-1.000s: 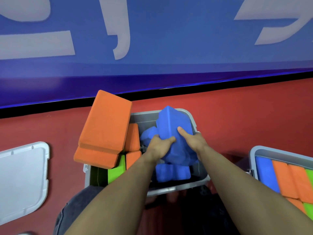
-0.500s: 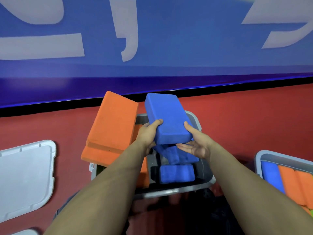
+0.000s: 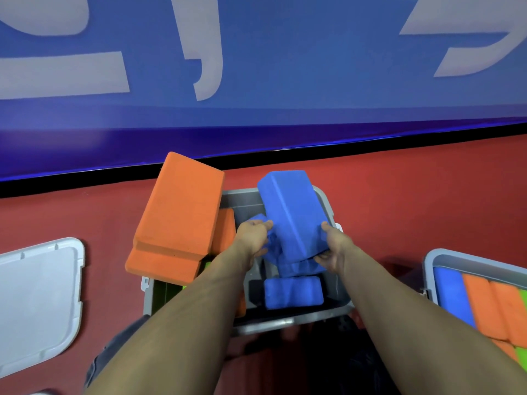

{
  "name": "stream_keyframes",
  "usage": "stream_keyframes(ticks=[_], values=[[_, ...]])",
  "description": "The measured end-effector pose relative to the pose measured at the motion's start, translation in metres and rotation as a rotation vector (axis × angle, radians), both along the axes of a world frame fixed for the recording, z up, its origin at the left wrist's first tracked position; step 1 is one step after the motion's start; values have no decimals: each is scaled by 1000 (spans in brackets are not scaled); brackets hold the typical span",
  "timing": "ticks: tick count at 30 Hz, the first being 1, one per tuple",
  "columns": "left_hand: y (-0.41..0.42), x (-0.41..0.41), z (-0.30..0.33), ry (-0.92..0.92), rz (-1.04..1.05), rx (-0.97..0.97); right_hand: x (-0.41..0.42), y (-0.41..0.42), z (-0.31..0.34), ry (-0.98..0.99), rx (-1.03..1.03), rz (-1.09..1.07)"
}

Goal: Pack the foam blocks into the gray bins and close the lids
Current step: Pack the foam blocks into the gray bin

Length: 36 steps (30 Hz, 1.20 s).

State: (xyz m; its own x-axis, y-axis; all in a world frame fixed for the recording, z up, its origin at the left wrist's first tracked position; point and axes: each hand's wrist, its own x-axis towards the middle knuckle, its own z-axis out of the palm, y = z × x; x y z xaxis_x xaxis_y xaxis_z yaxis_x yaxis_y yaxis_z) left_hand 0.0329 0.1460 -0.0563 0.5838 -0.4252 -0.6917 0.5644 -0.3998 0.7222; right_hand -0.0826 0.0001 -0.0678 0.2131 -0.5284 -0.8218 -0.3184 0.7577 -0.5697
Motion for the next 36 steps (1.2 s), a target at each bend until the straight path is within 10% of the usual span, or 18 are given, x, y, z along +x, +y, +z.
stream_keyframes(ticks=[9,22,36], values=[[6,-2,-10,-73,-63,54,-25,15,-5,175,-110,181],[31,6,-9,-287,-369,225,-35,64,-26,238,-605,1436],[57,27,-1,-360,-454,221,-17,98,-72,547,-1170,1904]])
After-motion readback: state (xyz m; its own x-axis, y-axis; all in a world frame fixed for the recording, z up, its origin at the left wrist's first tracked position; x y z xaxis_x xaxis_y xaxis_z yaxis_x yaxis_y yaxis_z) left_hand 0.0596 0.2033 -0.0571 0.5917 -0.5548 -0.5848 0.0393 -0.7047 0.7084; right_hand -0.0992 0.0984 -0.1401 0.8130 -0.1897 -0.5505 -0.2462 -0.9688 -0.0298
